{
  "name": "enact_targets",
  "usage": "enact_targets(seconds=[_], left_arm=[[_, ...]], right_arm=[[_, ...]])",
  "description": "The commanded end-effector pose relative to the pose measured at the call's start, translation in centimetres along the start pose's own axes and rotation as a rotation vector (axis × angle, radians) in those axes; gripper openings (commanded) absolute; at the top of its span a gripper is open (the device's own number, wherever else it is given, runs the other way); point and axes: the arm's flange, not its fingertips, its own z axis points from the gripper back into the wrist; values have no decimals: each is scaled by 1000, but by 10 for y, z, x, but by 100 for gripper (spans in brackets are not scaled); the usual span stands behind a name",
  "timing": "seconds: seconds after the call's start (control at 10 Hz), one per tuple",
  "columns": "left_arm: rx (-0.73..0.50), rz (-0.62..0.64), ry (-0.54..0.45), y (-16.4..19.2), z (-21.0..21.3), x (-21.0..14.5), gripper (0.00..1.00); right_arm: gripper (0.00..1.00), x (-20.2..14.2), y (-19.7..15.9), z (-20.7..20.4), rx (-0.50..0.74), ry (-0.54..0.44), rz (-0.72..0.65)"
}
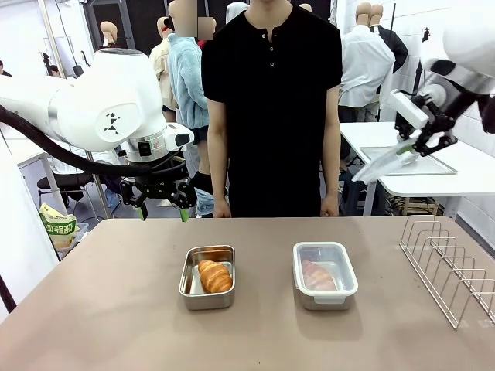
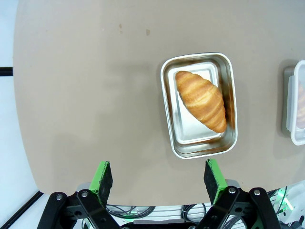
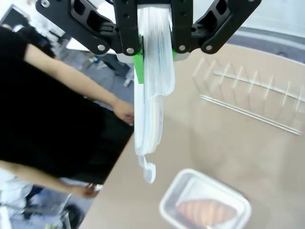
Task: Place the bread in airtight containers.
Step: Pick up one Airtight Container lid and hand it to the human.
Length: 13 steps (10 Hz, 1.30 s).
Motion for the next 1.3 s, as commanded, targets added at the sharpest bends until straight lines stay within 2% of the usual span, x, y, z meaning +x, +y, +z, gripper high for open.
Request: enact_targets(seconds=[0.0, 0.5, 0.8, 0.9, 1.2], left_arm=[[5, -2, 2, 2, 2, 1, 100], [5, -2, 2, 2, 2, 1, 100], [5, -2, 2, 2, 2, 1, 100], [5, -2, 2, 2, 2, 1, 100], [5, -2, 2, 2, 2, 1, 100]], right_arm=[[0, -6, -24, -4, -61, 12, 55], [0, 7, -90, -9, -204, -67, 163], [0, 6, -97, -15, -198, -100, 160], [0, 17, -96, -12, -181, -58, 154], [0, 17, -96, -12, -181, -58, 154]])
